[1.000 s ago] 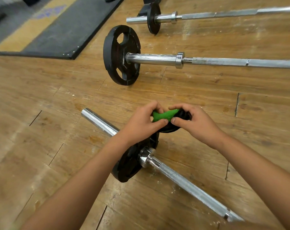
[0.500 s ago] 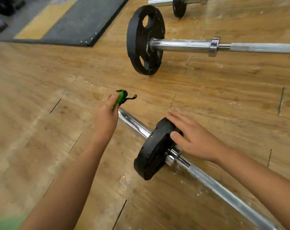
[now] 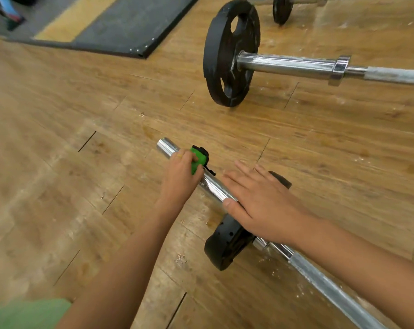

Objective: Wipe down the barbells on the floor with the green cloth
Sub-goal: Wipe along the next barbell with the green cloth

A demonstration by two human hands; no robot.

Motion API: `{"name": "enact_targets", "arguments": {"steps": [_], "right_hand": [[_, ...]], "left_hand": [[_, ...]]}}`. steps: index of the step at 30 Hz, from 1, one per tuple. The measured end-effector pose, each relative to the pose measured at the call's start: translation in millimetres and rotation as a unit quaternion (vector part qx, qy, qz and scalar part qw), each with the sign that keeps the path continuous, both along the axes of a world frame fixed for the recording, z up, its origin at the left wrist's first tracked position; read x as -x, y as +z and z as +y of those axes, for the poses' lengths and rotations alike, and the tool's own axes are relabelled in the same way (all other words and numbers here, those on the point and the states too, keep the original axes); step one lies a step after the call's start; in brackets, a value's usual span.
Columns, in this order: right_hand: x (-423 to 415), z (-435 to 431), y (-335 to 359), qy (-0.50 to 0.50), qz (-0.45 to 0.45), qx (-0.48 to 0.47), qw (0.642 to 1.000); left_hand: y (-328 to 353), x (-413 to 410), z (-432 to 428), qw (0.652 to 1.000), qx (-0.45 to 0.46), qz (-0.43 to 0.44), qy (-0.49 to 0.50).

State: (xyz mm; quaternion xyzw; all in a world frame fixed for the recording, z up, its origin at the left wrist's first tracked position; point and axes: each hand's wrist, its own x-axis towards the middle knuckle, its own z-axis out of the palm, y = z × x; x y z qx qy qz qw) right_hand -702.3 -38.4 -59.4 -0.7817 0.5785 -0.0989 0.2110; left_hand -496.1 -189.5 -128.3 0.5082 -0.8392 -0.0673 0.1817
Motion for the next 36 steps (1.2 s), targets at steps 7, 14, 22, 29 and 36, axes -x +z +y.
{"name": "enact_targets", "arguments": {"steps": [7,14,22,29,36], "right_hand": [[-2,2,2,0.006,0.004,-0.003,1.000],[-8,3,2,-0.008,0.002,0.007,1.000],[-12,5,1,0.005,0.016,0.007,1.000],[-31,16,9,0.079,0.022,-0.012,0.997],[-38,14,-2,0.088,0.032,0.028,0.995]], "left_hand": [[-10,-11,-10,0.998,-0.049,-0.033,-0.023],[-2,-26,-52,0.985,-0.156,0.020,0.074],[2,-14,-49,0.975,-0.179,0.023,0.131],[1,-16,-28,0.980,-0.150,-0.045,0.119],[2,-40,-45,0.981,-0.156,-0.052,0.105]]}}
